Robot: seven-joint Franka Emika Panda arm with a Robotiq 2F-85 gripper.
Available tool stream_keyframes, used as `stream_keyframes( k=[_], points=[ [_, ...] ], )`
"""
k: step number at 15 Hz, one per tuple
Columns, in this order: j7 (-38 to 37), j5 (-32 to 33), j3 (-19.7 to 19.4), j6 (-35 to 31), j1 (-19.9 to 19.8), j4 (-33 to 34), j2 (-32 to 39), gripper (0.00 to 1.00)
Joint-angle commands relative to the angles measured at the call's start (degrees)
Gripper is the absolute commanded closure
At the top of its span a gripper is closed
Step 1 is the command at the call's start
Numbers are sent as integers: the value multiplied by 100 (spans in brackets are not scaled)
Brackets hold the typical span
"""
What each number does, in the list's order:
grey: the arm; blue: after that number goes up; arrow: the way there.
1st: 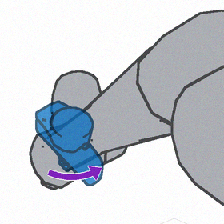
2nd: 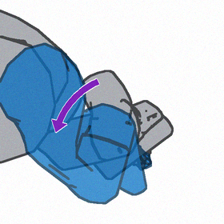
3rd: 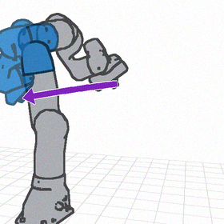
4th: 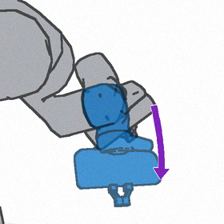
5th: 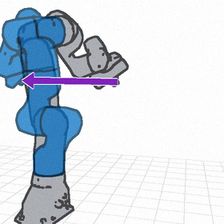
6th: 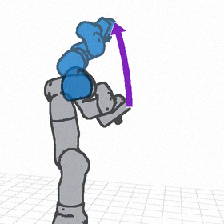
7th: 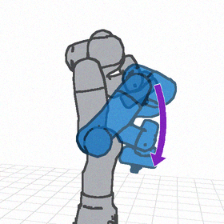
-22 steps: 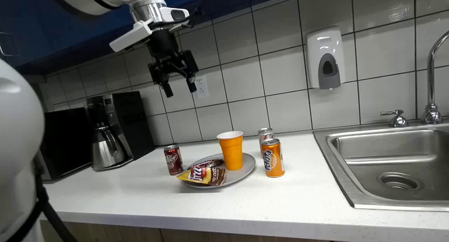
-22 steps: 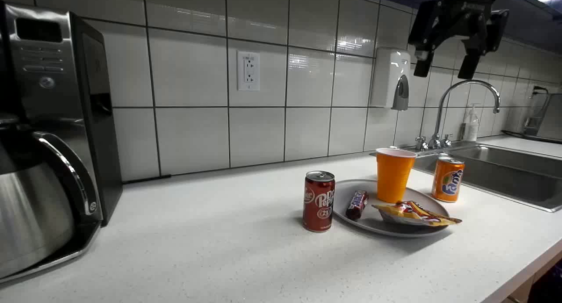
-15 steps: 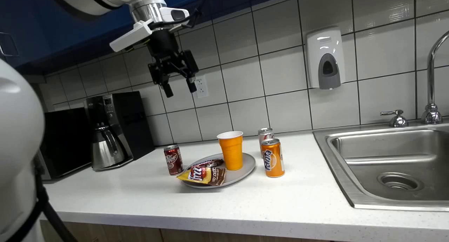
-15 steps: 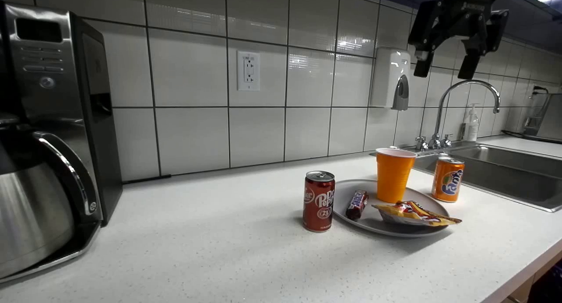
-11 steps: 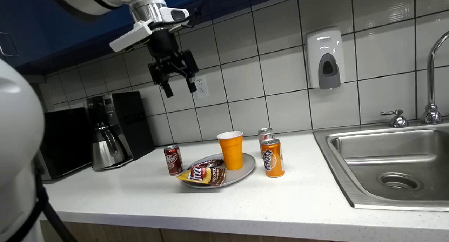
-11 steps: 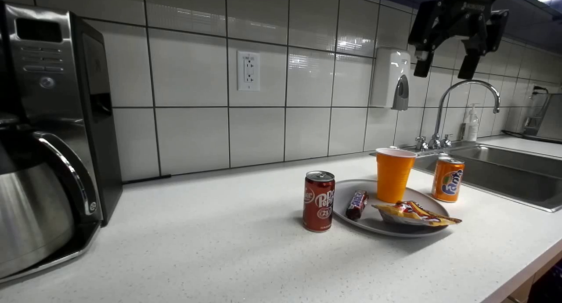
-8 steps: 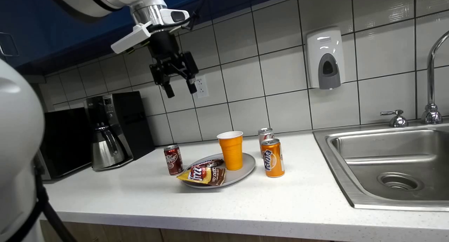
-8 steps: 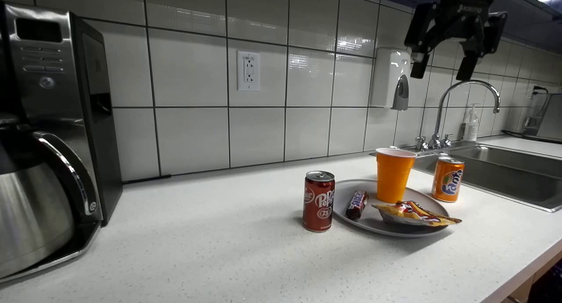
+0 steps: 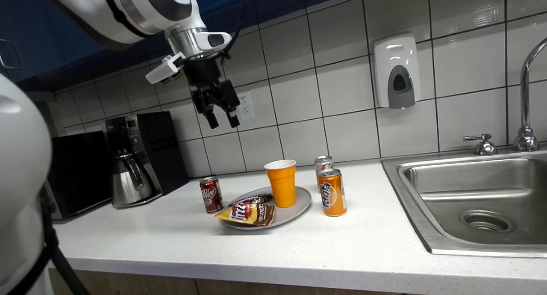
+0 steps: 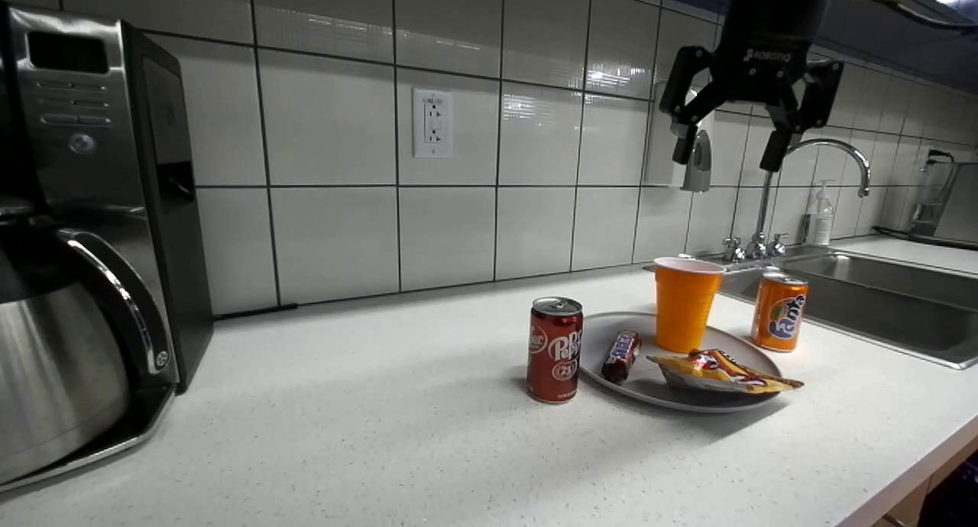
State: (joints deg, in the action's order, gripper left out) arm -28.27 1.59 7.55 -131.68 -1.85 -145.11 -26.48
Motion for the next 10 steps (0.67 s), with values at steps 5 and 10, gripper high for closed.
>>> stream_keyframes(
  k=[5,10],
  points=[
    [-1287,266,358,-526,-210,70,624,0],
    [-1971,465,356,-857,-191,149,1061,0]
  ],
)
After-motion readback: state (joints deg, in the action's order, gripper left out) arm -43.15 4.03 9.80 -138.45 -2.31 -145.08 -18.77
